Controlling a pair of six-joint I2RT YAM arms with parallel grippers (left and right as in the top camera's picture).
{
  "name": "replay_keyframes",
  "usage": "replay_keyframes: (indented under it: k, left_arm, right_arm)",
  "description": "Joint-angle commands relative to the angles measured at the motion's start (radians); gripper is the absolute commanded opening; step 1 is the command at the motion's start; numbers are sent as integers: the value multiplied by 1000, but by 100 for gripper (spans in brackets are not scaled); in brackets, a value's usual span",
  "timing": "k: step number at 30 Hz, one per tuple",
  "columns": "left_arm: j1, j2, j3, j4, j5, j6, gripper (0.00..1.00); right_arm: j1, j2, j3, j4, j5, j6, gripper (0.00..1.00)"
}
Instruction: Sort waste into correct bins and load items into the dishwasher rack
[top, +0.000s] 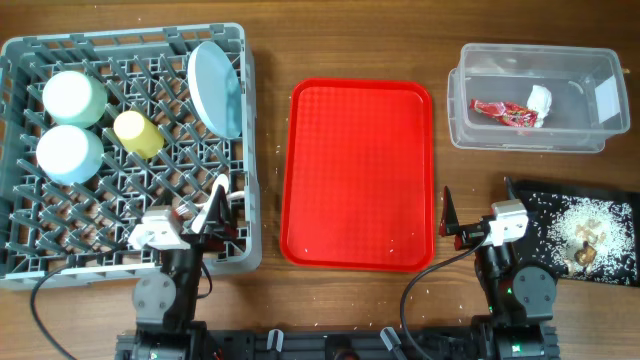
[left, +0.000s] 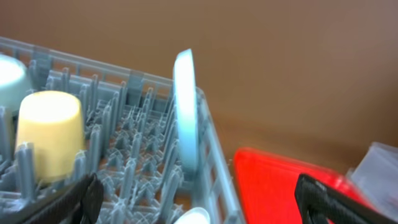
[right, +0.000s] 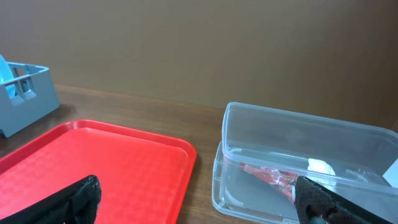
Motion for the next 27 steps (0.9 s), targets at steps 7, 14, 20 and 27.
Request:
replay_keyframes:
  k: [7,14,20,27]
  left_arm:
    - [47,-3,-10,-31,10,52,100]
    - [47,-3,-10,-31,10,52,100]
    - [47,-3,-10,-31,9,52,100]
    - [47,-3,-10,-31,10,52,100]
  right_arm:
    - [-5,-7,0,1,10,14,100]
    - [-5,-7,0,1,10,14,100]
    - [-5,-7,0,1,10,14,100]
    - [-5,-7,0,2,11,14,100]
